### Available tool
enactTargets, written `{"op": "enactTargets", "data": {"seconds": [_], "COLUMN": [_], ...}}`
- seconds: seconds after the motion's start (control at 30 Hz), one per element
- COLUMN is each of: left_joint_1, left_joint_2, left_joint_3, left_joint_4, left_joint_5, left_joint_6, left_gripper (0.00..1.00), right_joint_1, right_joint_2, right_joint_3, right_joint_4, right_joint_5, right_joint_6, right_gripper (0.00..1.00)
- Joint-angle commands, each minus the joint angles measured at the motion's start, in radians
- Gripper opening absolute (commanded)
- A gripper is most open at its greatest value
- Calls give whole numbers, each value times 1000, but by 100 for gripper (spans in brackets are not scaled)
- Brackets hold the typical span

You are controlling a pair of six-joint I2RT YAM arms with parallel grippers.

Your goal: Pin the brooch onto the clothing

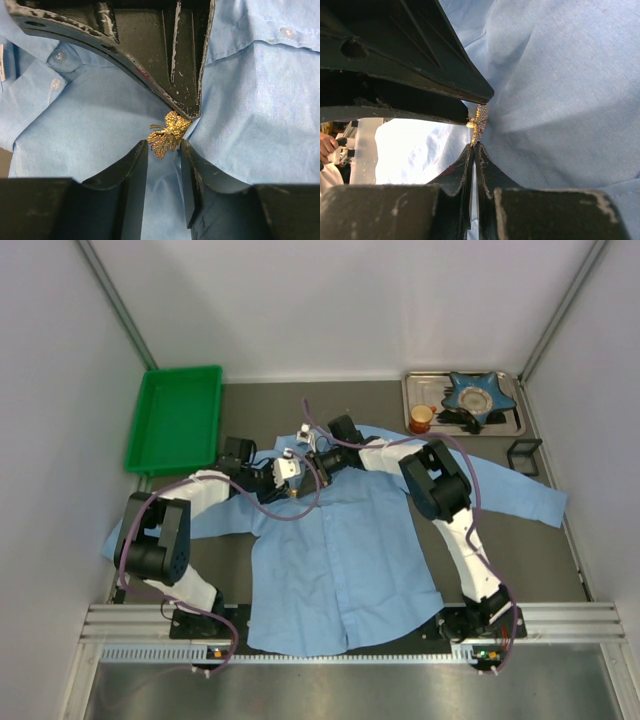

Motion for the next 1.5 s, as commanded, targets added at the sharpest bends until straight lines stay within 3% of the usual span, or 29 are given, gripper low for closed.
{"op": "enactTargets", "data": {"seconds": [0.0,0.17,0.3,0.53,0.67,0.93,0.97,1.13,1.47], "left_joint_1": [8,15,15,37,110,166,166,149,112], "left_joint_2": [16,25,30,24,24,50,62,90,114], "left_joint_3": [45,61,71,71,87,163,166,174,177], "left_joint_4": [-70,-114,-143,-144,-173,-513,-525,-460,-337], "left_joint_5": [78,104,107,106,141,286,314,310,253], "left_joint_6": [30,50,61,36,61,377,386,294,133], "left_gripper": [33,21,20,41,49,57,64,70,61], "right_joint_1": [22,22,20,20,19,19,20,22,34], "right_joint_2": [-101,-112,-112,-108,-105,-103,-101,-111,-118], "right_joint_3": [-8,-13,-7,-5,-7,4,5,-2,-2], "right_joint_4": [23,21,23,21,18,21,21,24,32], "right_joint_5": [-60,-59,-57,-39,-42,-62,-62,-86,-111], "right_joint_6": [-71,-93,-90,-83,-82,-96,-96,-114,-140], "right_gripper": [0,0,0,0,0,0,0,0,0]}}
